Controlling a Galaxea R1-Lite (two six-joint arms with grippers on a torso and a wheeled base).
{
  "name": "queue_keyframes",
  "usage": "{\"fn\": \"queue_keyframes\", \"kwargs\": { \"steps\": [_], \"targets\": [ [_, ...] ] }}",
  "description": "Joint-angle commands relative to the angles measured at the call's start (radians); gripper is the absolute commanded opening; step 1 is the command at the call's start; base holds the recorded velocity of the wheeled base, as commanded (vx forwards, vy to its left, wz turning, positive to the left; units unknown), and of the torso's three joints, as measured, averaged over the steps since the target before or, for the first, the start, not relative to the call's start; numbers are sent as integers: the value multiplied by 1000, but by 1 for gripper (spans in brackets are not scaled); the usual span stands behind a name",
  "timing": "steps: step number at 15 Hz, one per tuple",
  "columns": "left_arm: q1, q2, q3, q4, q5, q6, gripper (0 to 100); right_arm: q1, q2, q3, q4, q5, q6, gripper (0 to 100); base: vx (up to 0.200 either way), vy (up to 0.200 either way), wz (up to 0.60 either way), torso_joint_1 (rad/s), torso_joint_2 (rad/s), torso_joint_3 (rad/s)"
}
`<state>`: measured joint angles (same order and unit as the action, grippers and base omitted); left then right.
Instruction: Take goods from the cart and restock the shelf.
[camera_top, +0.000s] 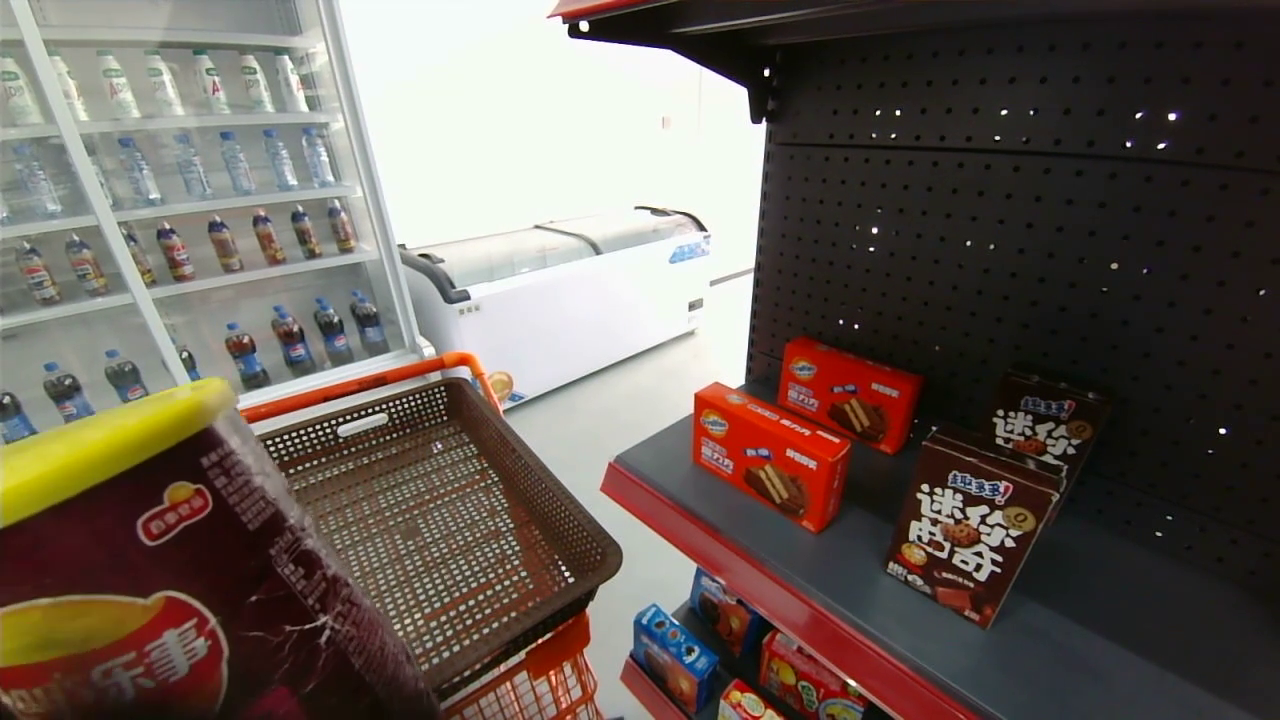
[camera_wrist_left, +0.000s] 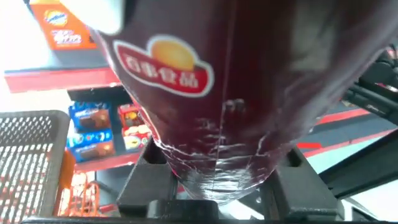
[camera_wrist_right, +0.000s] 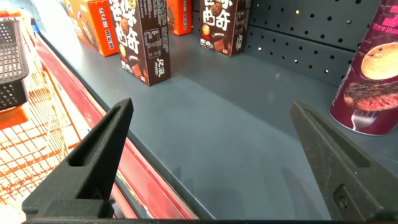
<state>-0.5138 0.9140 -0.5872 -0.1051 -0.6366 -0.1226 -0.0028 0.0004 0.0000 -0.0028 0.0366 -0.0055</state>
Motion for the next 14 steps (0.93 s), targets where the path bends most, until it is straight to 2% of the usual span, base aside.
{"fn": "queue_keyframes", "kwargs": {
  "steps": [1, 3, 6, 14],
  "targets": [
    [-9, 52, -40, -1, 0, 4, 0, 0, 0, 0, 0, 0, -1, 100, 0, 0, 0, 0, 0, 0],
    [14, 71, -49, -1, 2, 6, 0, 0, 0, 0, 0, 0, -1, 100, 0, 0, 0, 0, 0, 0],
    [20, 89, -48, -1, 8, 9, 0, 0, 0, 0, 0, 0, -1, 100, 0, 0, 0, 0, 0, 0],
    [20, 92, -49, -1, 9, 9, 0, 0, 0, 0, 0, 0, -1, 100, 0, 0, -600, 4, 1, 4]
  ]
}}
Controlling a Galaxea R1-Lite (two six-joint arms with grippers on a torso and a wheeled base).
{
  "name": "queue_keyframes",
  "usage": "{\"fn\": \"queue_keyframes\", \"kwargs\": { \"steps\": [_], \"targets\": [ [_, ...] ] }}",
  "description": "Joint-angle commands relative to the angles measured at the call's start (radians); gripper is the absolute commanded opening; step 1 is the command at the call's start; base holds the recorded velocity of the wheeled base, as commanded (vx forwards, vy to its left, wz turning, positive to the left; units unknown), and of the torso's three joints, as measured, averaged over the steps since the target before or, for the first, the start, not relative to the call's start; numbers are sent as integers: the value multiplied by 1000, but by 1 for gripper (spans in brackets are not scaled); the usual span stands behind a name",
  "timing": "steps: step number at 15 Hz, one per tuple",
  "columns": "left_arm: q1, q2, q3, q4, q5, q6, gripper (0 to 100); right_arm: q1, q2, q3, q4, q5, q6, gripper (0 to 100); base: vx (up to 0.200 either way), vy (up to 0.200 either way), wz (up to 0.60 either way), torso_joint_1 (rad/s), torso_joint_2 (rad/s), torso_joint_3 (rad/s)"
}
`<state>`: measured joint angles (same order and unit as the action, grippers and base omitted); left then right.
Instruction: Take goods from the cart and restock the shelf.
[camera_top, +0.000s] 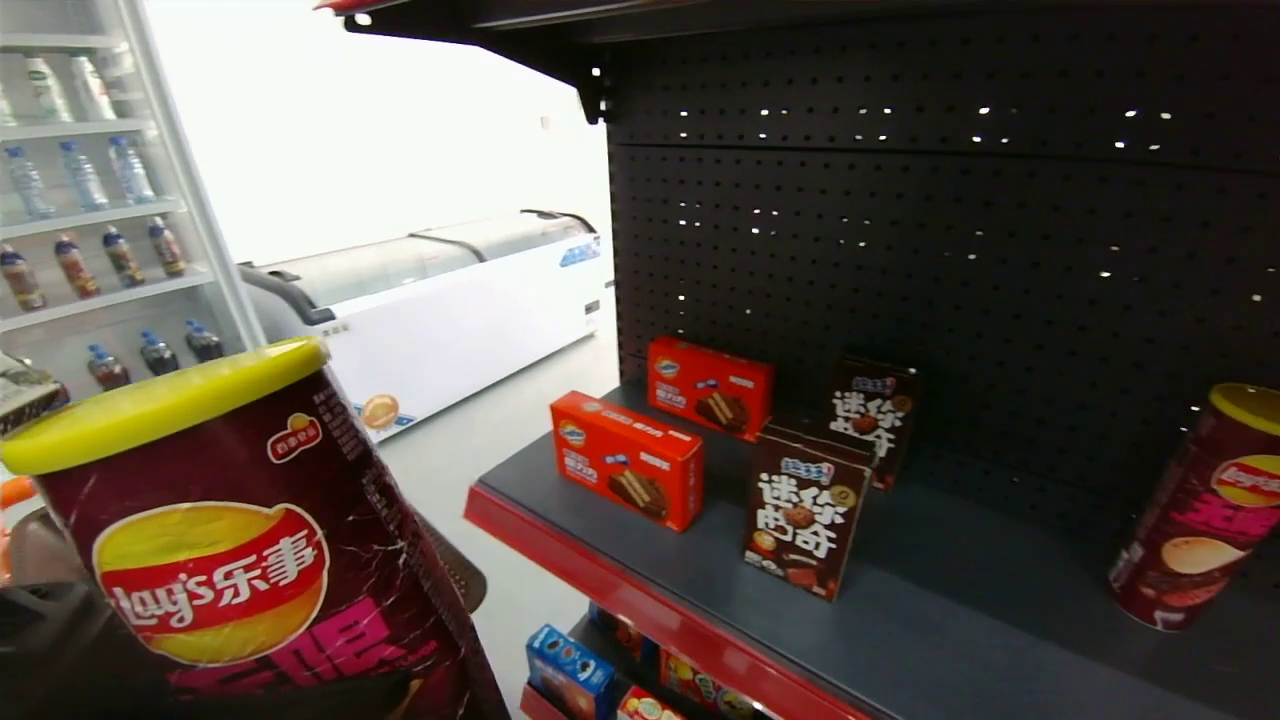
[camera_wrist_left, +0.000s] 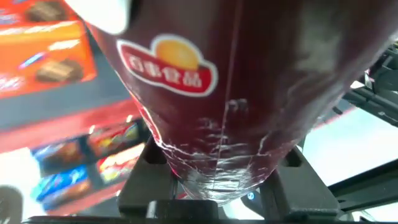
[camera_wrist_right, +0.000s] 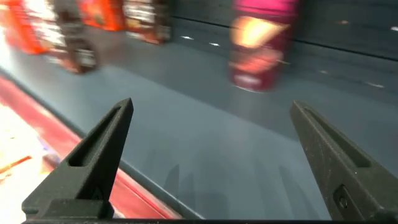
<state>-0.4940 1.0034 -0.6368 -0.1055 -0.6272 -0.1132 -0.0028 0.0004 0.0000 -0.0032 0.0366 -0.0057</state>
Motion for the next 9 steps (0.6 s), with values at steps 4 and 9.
{"fn": "queue_keyframes", "kwargs": {
  "steps": [4, 9],
  "targets": [
    [0, 3, 0, 0, 0, 0, 0, 0, 0, 0, 0, 0, 0, 100, 0, 0, -600, 0, 4, -1],
    [-1, 3, 2, 0, 0, 0, 0, 0, 0, 0, 0, 0, 0, 100, 0, 0, -600, 0, 0, 4]
  ]
}}
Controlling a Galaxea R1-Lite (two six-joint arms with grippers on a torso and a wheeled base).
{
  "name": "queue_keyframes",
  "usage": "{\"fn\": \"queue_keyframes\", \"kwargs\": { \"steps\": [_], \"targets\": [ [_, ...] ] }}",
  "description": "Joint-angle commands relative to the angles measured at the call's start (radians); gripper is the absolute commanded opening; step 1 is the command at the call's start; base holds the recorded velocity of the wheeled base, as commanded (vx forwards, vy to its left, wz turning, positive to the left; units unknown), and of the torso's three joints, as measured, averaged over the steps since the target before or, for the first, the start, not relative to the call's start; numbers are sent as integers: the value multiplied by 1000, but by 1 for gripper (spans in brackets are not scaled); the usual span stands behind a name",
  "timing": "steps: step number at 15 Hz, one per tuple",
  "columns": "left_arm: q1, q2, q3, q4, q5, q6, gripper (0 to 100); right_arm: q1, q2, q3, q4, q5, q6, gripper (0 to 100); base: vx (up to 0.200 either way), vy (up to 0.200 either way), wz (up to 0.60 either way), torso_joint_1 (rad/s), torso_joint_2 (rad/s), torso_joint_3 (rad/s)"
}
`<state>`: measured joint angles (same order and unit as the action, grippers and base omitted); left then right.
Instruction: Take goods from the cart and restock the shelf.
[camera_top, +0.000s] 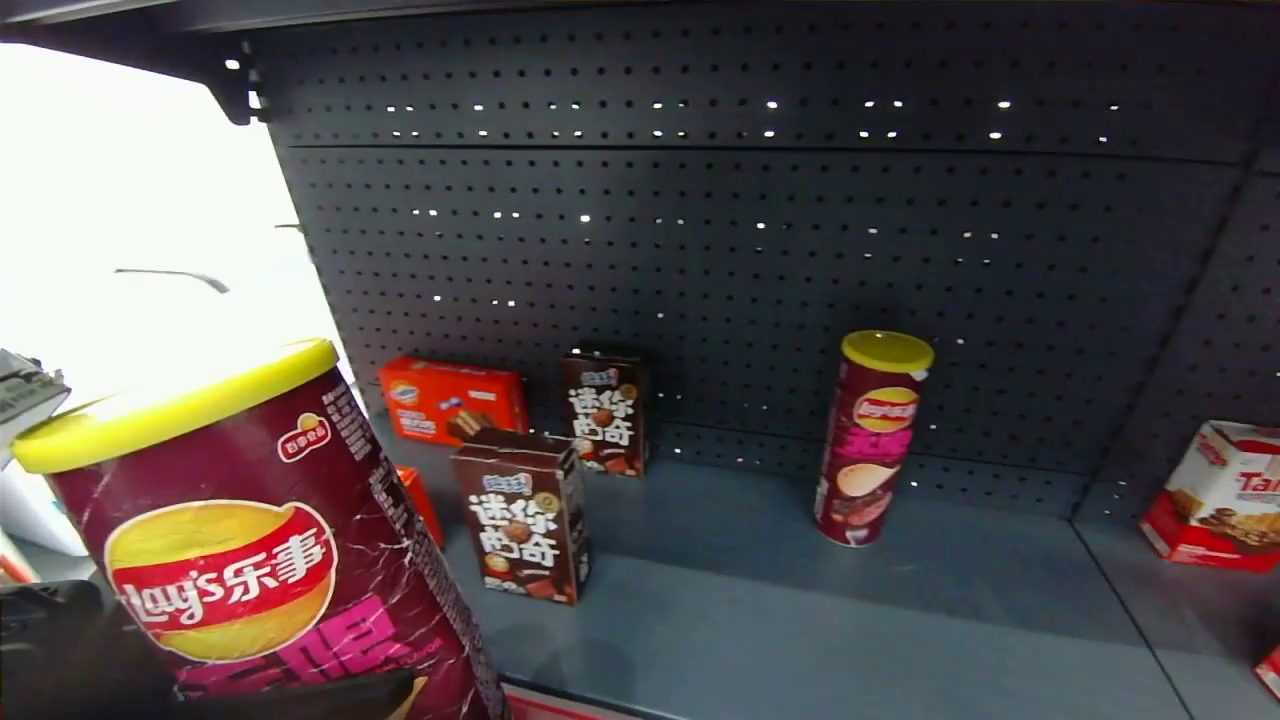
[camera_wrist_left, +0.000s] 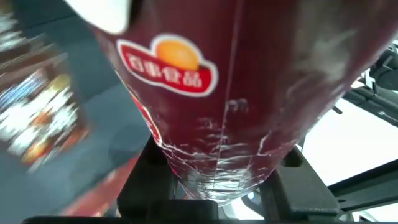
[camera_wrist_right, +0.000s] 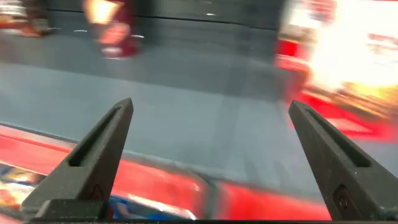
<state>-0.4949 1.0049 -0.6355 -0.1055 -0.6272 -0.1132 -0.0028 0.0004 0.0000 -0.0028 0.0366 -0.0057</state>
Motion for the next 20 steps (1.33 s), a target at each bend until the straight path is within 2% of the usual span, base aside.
{"fn": "queue_keyframes", "kwargs": {
  "steps": [1, 4, 20],
  "targets": [
    [-1, 1, 0, 0, 0, 0, 0, 0, 0, 0, 0, 0, 0, 100, 0, 0, -600, 2, 7, 2],
    [1, 0, 4, 0, 0, -2, 0, 0, 0, 0, 0, 0, 0, 100, 0, 0, -600, 4, 7, 2],
    [13, -8, 33, 0, 0, -3, 0, 0, 0, 0, 0, 0, 0, 100, 0, 0, 37, 0, 0, 0]
  ]
}}
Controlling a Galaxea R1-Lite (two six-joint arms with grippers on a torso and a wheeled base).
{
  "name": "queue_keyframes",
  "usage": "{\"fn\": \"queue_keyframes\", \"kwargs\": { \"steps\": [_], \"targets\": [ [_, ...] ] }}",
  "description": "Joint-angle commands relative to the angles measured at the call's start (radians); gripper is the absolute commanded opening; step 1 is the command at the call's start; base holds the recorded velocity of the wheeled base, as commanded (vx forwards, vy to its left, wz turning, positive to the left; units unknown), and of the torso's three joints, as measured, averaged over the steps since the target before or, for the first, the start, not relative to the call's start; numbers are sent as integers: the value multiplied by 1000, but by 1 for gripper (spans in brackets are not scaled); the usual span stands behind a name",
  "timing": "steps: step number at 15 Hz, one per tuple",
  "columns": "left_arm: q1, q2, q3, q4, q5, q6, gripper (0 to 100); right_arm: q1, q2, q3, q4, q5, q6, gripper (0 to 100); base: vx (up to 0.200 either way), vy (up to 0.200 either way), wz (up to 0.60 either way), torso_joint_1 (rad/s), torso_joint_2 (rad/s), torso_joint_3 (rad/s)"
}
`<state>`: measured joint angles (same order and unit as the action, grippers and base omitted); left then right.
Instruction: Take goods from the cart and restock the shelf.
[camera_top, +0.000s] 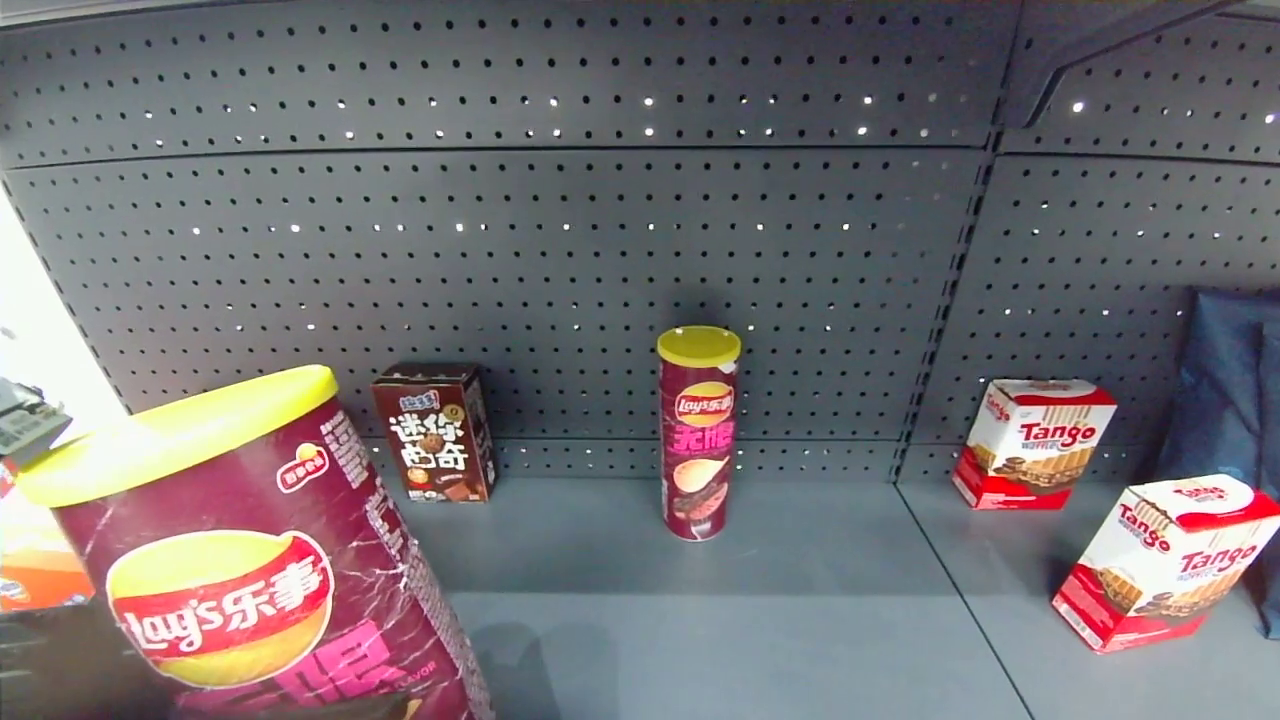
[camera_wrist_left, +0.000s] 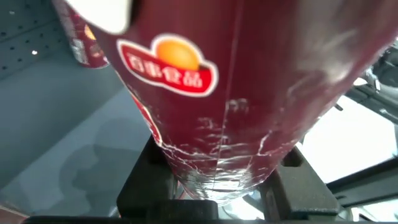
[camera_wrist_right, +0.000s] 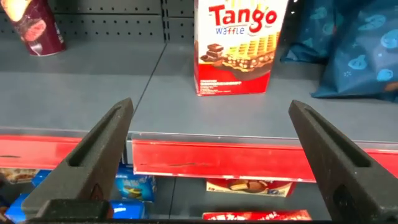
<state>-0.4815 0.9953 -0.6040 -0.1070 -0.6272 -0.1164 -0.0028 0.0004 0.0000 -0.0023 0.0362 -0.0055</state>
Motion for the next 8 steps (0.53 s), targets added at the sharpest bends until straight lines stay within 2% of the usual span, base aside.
{"fn": "queue_keyframes", "kwargs": {
  "steps": [1, 4, 5, 6, 7, 8],
  "targets": [
    [0, 2, 9, 1, 0, 0, 0, 0, 0, 0, -1, 1, -1, 100, 0, 0, 0, 0, 0, 0],
    [4, -11, 59, -6, 0, 0, 0, -2, 0, 0, -1, -9, 2, 100, 0, 0, 0, 0, 0, 0],
    [7, -26, 76, -6, 0, 0, 0, 0, 3, -43, -5, -61, 70, 100, 0, 0, 0, 0, 0, 0],
    [20, -30, 78, -5, 0, 0, 0, 10, 105, -224, 8, -70, 194, 100, 0, 0, 0, 0, 0, 0],
    [38, -32, 82, -2, -2, 1, 0, 55, 270, -388, 128, -2, 243, 100, 0, 0, 0, 0, 0, 0],
    [43, -32, 82, -2, 1, 9, 0, 109, 251, -402, 197, 47, 125, 100, 0, 0, 0, 0, 0, 0]
  ]
}}
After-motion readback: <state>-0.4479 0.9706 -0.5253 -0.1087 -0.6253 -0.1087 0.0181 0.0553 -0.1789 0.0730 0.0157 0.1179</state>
